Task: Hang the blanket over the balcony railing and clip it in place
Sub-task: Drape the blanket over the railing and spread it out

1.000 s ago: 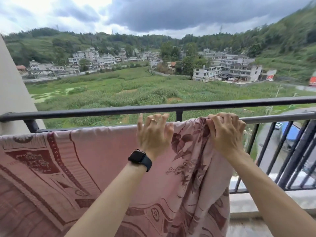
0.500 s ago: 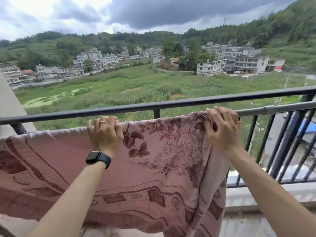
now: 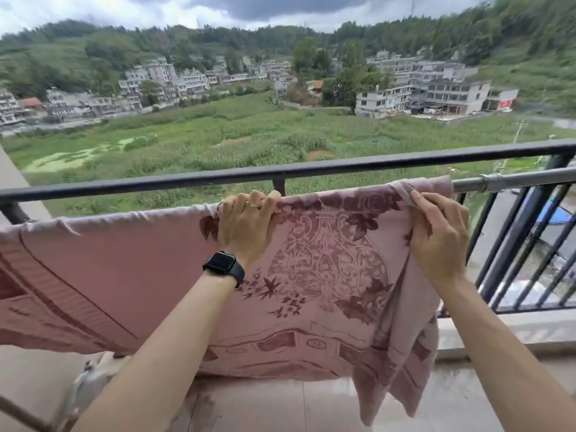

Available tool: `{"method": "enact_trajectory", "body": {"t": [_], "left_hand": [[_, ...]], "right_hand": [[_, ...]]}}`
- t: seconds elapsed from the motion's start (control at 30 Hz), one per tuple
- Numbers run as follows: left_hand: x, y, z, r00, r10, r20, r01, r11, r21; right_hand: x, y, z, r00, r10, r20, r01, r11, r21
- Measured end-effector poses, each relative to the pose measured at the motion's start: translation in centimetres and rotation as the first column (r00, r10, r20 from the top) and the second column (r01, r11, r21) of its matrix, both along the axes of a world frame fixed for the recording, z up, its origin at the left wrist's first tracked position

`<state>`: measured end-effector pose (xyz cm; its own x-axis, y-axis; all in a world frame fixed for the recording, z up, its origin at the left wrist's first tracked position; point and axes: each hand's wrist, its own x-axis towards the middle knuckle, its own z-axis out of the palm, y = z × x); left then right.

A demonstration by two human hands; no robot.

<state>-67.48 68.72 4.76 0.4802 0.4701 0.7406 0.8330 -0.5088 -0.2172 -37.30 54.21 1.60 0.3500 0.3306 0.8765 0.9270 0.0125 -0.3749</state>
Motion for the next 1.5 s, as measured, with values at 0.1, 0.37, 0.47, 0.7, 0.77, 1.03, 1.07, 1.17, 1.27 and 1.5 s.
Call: {"method": "enact_trajectory", "body": {"t": [0.1,0.37,0.47,0.7,0.77,1.03,1.07,1.17,1.27,1.5], "left_hand": [[1.6,-1.3,0.0,0.996,0.020,0.091,-0.015,0.998,-0.059],[10.2,-4.5,2.2,0.990,-0.028,0.139,0.048,0.989,-0.140],[15.0,-5.6,2.0,0.988,0.001,0.154,0.027,0.983,-0.184],[15.2,-4.7,0.4,0.986,0.135,0.095,-0.130,0.990,-0.063],[15.2,-4.7,0.5,0.983,0.162,0.090,-0.159,0.986,-0.046],[20.0,-7.2,1.0,0.923,0.237,0.304,-0.226,0.971,-0.074],[21.2,-7.6,1.4,0.931,0.203,0.304,-0.197,0.979,-0.052],[26.0,-8.8,2.6,0.967,0.091,0.239,-0.086,0.996,-0.029],[31.2,-9.7,2.8,0.990,0.011,0.142,-0.001,0.997,-0.072],[33.1,-8.1,0.8,1.000,0.016,-0.005,-0.015,0.993,0.119]], "right_hand": [[-0.7,-0.3,1.4,0.991,-0.011,-0.131,0.006,0.999,-0.039],[1.8,1.1,4.1,0.983,-0.143,-0.112,0.101,0.943,-0.317],[2.7,1.1,4.5,0.997,-0.011,-0.074,-0.007,0.971,-0.237],[14.5,-0.9,8.4,0.992,0.034,-0.117,-0.048,0.992,-0.118],[19.1,-2.1,7.6,0.976,-0.044,-0.214,0.030,0.997,-0.067],[22.5,-4.8,3.4,0.856,0.159,-0.492,-0.151,0.987,0.056],[22.4,-5.0,3.2,0.793,0.188,-0.580,-0.164,0.982,0.094],[22.3,-5.2,2.8,0.626,0.169,-0.761,-0.238,0.971,0.020],[22.8,-5.6,2.7,0.566,0.162,-0.808,-0.451,0.881,-0.139],[27.8,-7.7,7.6,0.822,-0.001,-0.569,-0.077,0.990,-0.114]]}}
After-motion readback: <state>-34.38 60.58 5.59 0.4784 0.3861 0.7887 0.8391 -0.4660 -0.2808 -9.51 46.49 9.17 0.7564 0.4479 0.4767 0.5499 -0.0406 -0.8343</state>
